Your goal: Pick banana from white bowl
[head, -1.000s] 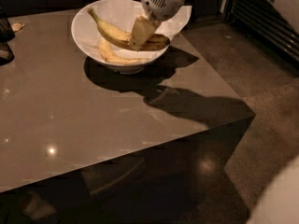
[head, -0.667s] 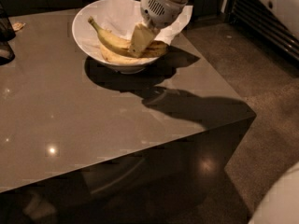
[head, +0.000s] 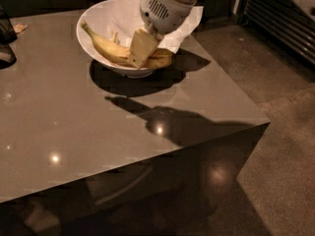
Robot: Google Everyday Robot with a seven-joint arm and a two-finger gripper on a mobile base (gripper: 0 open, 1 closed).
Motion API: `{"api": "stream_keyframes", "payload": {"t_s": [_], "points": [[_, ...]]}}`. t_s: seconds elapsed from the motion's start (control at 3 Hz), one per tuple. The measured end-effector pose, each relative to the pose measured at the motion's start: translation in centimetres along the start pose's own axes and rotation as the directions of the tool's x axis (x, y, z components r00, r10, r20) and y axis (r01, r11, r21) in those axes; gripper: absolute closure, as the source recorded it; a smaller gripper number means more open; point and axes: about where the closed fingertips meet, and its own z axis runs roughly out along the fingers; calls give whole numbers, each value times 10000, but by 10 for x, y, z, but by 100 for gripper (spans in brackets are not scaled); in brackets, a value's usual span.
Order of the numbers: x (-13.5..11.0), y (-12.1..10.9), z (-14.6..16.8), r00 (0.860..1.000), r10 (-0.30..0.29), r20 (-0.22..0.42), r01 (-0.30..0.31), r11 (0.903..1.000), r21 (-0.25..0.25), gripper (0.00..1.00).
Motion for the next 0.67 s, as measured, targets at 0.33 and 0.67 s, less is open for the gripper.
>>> {"api": "stream_keyframes", "payload": {"t_s": [0.33, 0.67], "points": [[10, 45, -6, 9997, 132, 197, -128, 9998, -175, 100], [14, 50, -6, 9998, 106, 158, -103, 9997, -202, 100]]}}
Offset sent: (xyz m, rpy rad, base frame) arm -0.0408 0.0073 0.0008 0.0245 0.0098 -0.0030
